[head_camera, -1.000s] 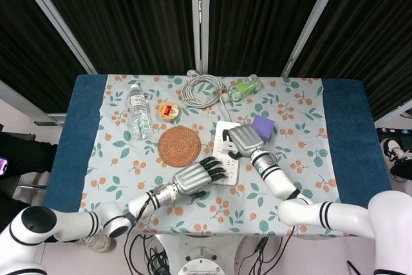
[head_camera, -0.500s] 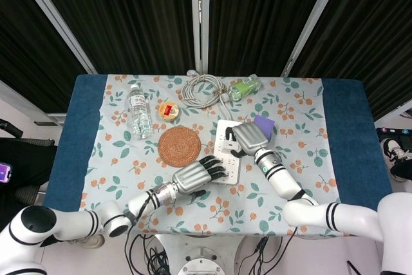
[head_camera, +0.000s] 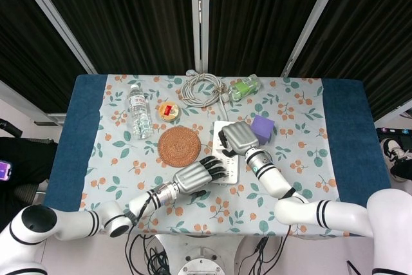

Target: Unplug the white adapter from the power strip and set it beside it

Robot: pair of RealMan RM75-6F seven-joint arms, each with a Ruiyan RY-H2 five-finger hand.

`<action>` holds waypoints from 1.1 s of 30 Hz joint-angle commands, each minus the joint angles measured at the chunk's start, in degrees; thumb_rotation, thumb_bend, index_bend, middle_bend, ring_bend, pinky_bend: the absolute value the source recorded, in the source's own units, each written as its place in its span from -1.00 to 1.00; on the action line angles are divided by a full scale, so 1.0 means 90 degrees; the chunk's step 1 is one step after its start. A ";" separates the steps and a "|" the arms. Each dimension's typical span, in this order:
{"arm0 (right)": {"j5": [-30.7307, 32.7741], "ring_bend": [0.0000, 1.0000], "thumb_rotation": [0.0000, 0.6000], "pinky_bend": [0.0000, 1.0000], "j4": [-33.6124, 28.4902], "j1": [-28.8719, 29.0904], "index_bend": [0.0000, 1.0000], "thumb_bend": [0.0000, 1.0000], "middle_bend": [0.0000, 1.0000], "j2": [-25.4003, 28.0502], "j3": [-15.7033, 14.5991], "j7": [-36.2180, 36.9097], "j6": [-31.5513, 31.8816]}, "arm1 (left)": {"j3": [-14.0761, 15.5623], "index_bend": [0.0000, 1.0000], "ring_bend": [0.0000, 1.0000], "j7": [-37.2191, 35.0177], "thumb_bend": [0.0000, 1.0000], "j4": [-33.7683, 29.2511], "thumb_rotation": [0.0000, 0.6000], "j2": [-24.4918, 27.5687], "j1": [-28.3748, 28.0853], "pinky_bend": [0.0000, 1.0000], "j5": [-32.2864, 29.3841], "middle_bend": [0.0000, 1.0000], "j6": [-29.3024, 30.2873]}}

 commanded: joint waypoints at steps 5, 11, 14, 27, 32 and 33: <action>-0.0045 0.16 1.00 0.13 -0.0196 -0.0133 1.00 0.13 0.61 0.0232 0.0028 0.0101 0.0164 | 0.0000 -0.68 -0.91 0.0013 -0.36 -0.0015 1.00 0.0015 -0.0007 -0.83 0.0004 -0.69 0.0007; -0.0189 0.16 1.00 0.13 -0.0426 -0.0299 1.00 0.13 0.61 0.0492 0.0065 0.0281 0.0317 | -0.0014 -0.68 -0.91 0.0064 -0.36 -0.0075 1.00 0.0041 -0.0001 -0.83 0.0012 -0.69 0.0061; -0.0327 0.16 1.00 0.13 -0.0614 -0.0430 1.00 0.13 0.61 0.0656 0.0075 0.0448 0.0401 | -0.0034 -0.69 -0.91 0.0116 -0.37 -0.0159 1.00 0.0087 0.0031 -0.83 0.0011 -0.69 0.0149; -0.1215 0.13 1.00 0.07 -0.1597 -0.1571 0.98 0.12 0.55 0.2119 -0.0716 0.1262 0.0440 | -0.0124 -0.71 -0.91 0.0532 -0.44 -0.1350 1.00 0.1257 0.0778 -0.84 -0.0017 -0.69 0.1440; -0.1409 -0.12 1.00 -0.15 -0.1331 -0.1759 0.56 0.07 0.32 0.2038 -0.0869 0.1573 0.0271 | -0.0126 -0.71 -0.91 0.0452 -0.45 -0.1600 1.00 0.1685 0.1176 -0.84 -0.0236 -0.69 0.1828; -0.1436 -0.23 1.00 -0.22 -0.1281 -0.1766 0.39 0.01 0.22 0.2005 -0.0870 0.1626 0.0222 | -0.0122 -0.71 -0.91 0.0412 -0.45 -0.1616 1.00 0.1740 0.1242 -0.84 -0.0265 -0.69 0.1888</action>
